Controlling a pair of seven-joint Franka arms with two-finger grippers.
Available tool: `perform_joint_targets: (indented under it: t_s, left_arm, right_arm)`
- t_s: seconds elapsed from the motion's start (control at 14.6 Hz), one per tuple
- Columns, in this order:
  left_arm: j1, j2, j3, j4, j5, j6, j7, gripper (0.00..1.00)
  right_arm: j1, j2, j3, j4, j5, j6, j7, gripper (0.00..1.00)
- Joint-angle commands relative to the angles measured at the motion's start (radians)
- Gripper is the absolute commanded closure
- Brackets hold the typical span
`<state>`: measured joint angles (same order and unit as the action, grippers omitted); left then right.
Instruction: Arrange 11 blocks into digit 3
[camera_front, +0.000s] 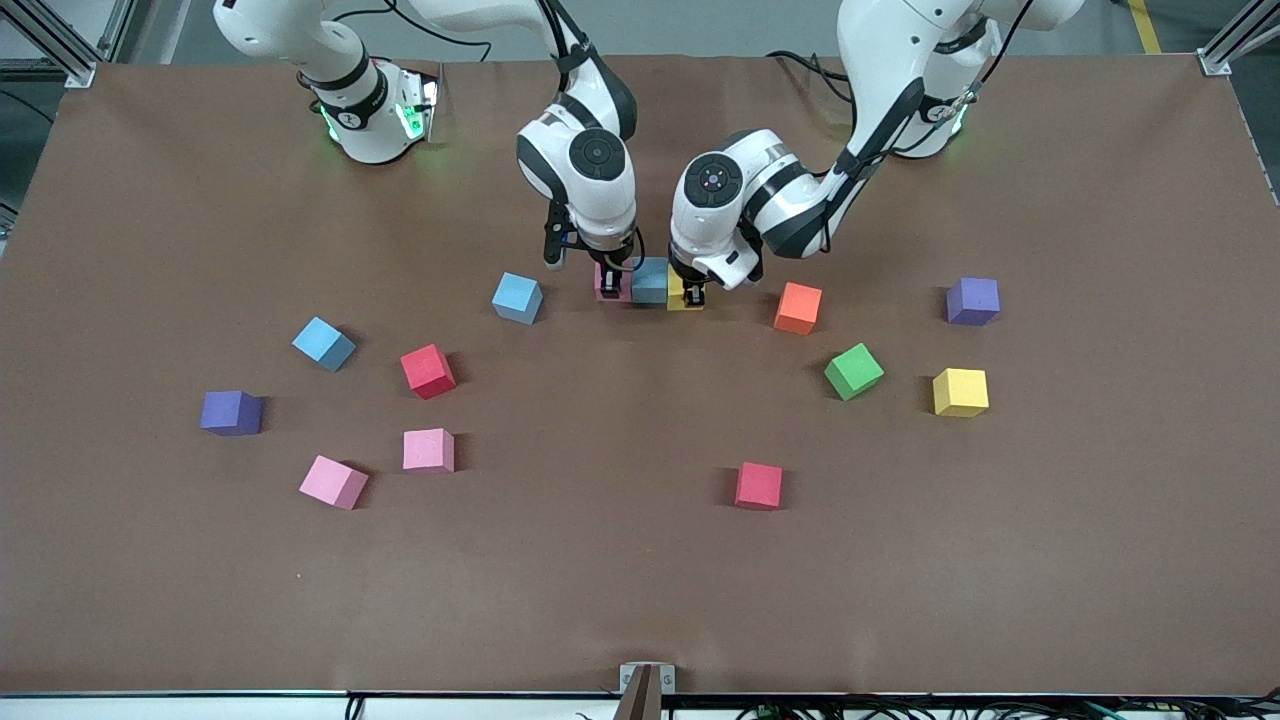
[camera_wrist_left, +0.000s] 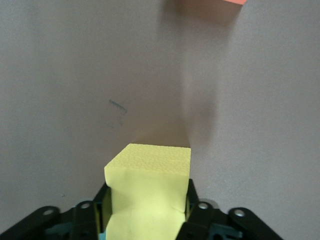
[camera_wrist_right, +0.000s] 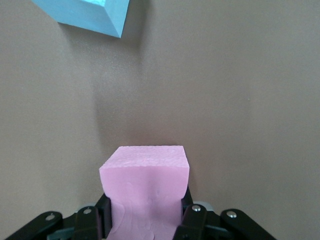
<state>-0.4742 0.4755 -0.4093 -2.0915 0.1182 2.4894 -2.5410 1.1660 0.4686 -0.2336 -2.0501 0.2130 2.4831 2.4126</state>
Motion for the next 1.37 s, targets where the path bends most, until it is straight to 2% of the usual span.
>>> perform_joint_targets:
  t_s: [0.0, 0.27, 0.69, 0.89, 1.1, 1.24, 1.31]
  left_arm:
    - [-0.015, 0.018, 0.000, 0.033, 0.011, -0.004, -0.008, 0.00]
    - [-0.012, -0.012, 0.000, 0.051, 0.008, -0.059, -0.013, 0.00]
    - [0.005, -0.152, -0.023, 0.077, -0.003, -0.269, -0.002, 0.00]
    - [0.049, -0.147, -0.020, 0.239, -0.002, -0.467, 0.068, 0.00]
    - [0.132, -0.141, -0.017, 0.378, -0.002, -0.569, 0.252, 0.00]
    - [0.204, -0.141, -0.017, 0.439, 0.003, -0.580, 0.435, 0.00]
    - [0.236, -0.140, -0.016, 0.468, 0.009, -0.581, 0.528, 0.00]
  right_arm:
    - [0.023, 0.004, -0.013, 0.010, -0.014, -0.012, 0.034, 0.01]
    - [0.035, 0.002, -0.012, 0.042, -0.105, -0.128, 0.028, 0.00]
    - [0.034, -0.016, -0.012, 0.071, -0.110, -0.171, 0.034, 0.00]
    - [0.028, -0.054, -0.015, 0.103, -0.112, -0.262, 0.033, 0.00]
    - [-0.005, -0.102, -0.030, 0.136, -0.145, -0.338, 0.025, 0.00]
    - [-0.037, -0.122, -0.036, 0.149, -0.255, -0.328, 0.016, 0.00]
    - [-0.055, -0.123, -0.035, 0.151, -0.346, -0.311, 0.014, 0.00]
